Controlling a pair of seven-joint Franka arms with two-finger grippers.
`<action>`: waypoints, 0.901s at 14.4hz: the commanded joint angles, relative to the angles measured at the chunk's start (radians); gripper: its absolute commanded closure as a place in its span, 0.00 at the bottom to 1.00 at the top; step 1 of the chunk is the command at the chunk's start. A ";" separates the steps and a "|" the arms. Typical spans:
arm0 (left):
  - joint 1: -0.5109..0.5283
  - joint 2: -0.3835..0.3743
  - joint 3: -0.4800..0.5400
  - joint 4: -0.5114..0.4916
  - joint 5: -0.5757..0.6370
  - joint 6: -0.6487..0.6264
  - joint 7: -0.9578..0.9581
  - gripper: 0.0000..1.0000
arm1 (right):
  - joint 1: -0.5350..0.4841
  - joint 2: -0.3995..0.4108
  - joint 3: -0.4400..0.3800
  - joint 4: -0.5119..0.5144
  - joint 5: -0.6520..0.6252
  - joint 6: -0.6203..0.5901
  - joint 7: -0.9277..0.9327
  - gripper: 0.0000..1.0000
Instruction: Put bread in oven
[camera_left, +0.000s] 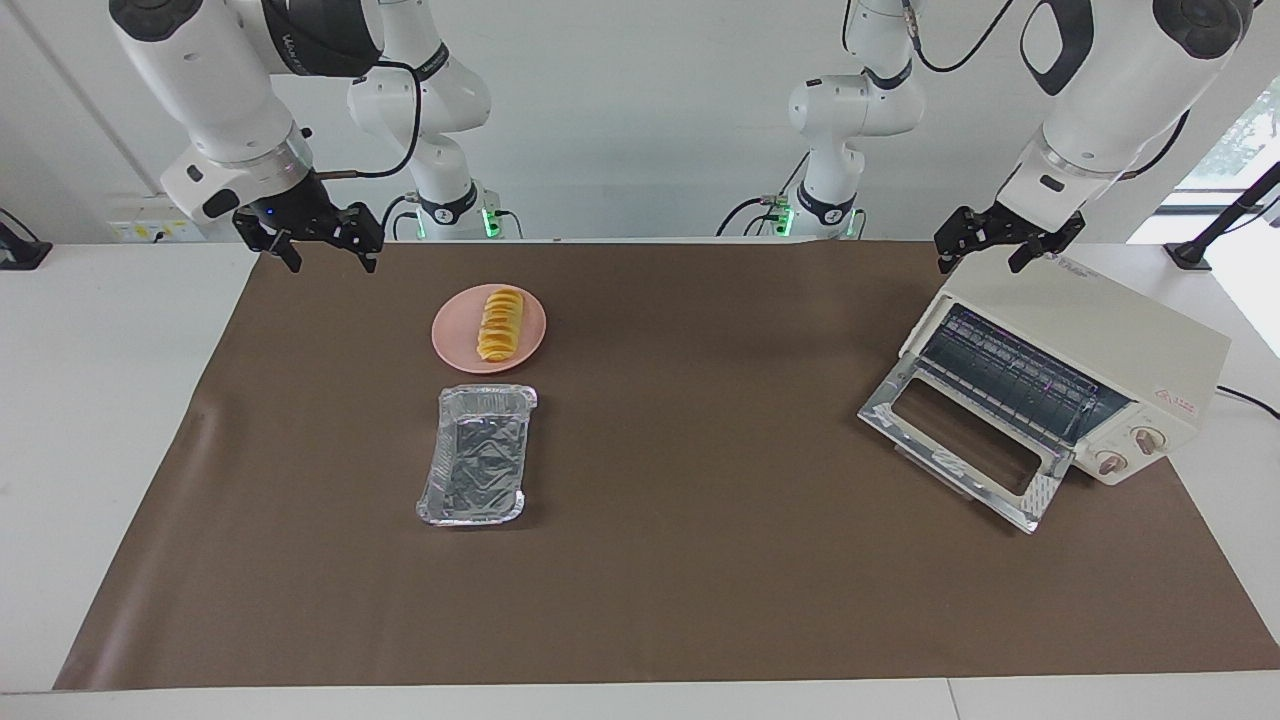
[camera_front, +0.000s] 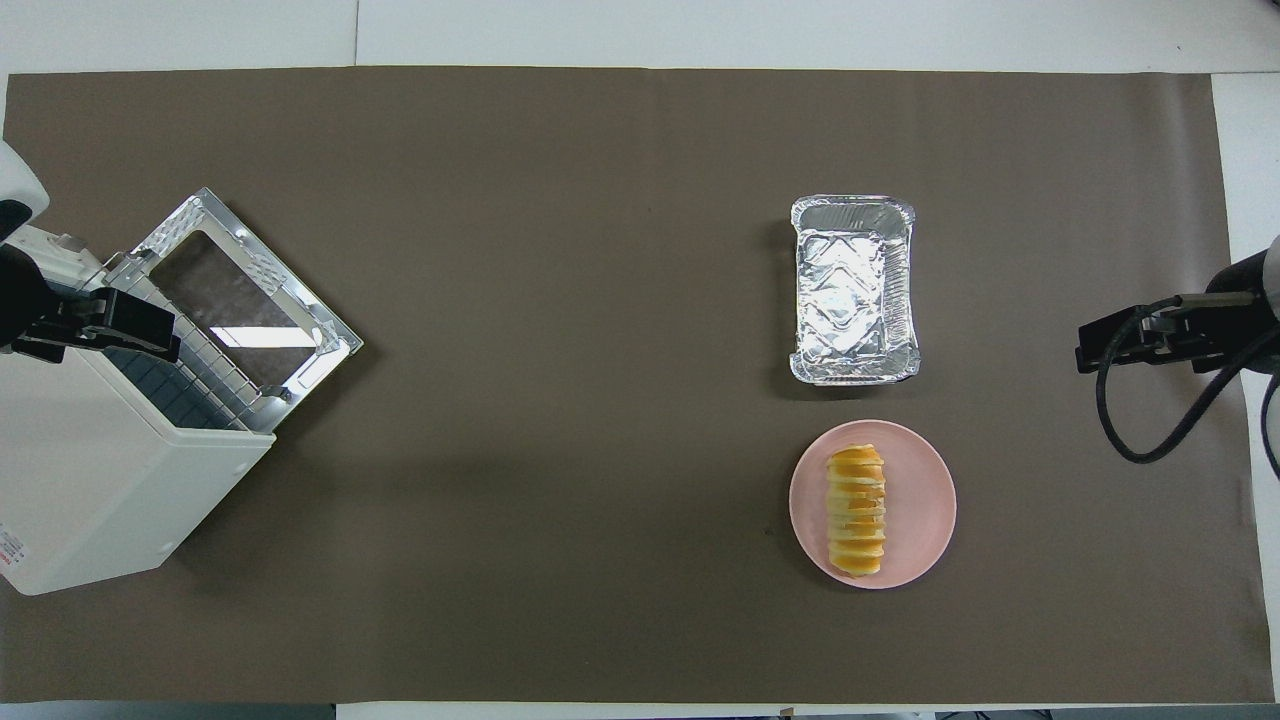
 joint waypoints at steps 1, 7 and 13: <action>0.010 -0.016 -0.006 -0.012 0.011 0.012 0.011 0.00 | -0.017 -0.009 0.009 -0.001 -0.002 -0.021 -0.019 0.00; 0.010 -0.016 -0.006 -0.012 0.011 0.012 0.011 0.00 | -0.004 -0.042 0.010 -0.088 0.010 0.015 -0.056 0.00; 0.010 -0.016 -0.006 -0.012 0.011 0.012 0.011 0.00 | 0.076 -0.090 0.030 -0.294 0.047 0.184 0.065 0.00</action>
